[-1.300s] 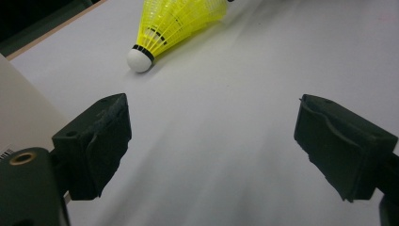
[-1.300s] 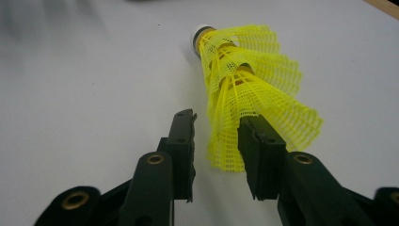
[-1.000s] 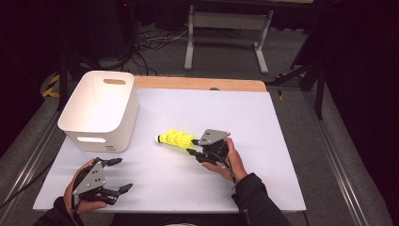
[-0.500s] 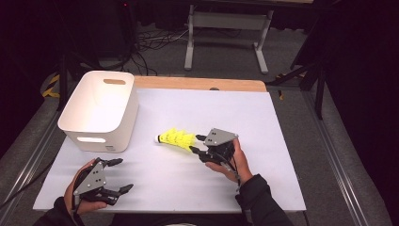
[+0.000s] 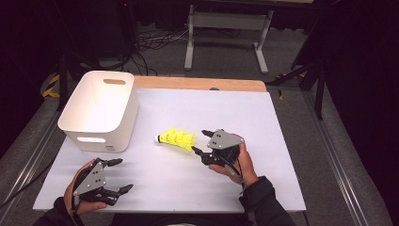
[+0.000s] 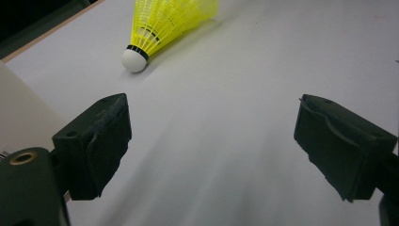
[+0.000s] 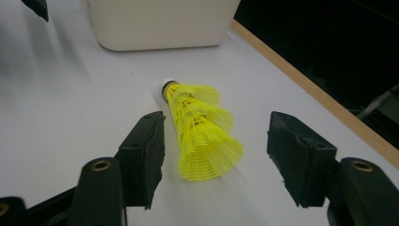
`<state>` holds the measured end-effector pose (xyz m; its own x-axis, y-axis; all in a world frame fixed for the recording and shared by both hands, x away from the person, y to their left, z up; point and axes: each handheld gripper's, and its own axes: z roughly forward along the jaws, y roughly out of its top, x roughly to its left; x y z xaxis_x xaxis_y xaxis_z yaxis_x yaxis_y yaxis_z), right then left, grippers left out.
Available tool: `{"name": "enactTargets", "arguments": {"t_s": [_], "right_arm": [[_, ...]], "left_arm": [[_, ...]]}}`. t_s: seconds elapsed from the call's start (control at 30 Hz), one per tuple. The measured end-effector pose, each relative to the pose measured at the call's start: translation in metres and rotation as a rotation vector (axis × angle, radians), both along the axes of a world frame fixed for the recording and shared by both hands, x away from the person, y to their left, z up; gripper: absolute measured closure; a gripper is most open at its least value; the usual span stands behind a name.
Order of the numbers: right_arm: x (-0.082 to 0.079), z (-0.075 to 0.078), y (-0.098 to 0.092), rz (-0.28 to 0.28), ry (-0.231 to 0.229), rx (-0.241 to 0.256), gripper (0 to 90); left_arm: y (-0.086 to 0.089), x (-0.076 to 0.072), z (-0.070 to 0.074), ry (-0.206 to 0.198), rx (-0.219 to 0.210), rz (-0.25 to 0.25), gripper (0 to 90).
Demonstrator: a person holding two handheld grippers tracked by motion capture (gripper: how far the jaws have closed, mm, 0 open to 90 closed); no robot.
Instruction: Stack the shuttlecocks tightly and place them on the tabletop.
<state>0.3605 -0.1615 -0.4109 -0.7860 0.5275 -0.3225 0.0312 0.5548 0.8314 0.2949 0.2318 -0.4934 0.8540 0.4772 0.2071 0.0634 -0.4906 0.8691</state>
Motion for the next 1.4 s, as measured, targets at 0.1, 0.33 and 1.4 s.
{"name": "enactTargets", "arguments": {"t_s": [0.1,0.33,1.4], "right_arm": [[-0.006,0.001,-0.001,0.002,-0.019,-0.006,33.9],[-0.012,0.001,-0.003,-0.005,-0.035,-0.026,30.8],[-0.03,-0.017,-0.024,-0.039,-0.026,-0.063,19.3]], "left_arm": [[0.0,0.0,0.0,-0.001,-0.003,0.001,12.2],[0.0,0.0,0.0,-0.001,-0.003,0.0,12.2],[0.0,0.001,0.0,-0.001,0.003,0.003,12.1]]}}
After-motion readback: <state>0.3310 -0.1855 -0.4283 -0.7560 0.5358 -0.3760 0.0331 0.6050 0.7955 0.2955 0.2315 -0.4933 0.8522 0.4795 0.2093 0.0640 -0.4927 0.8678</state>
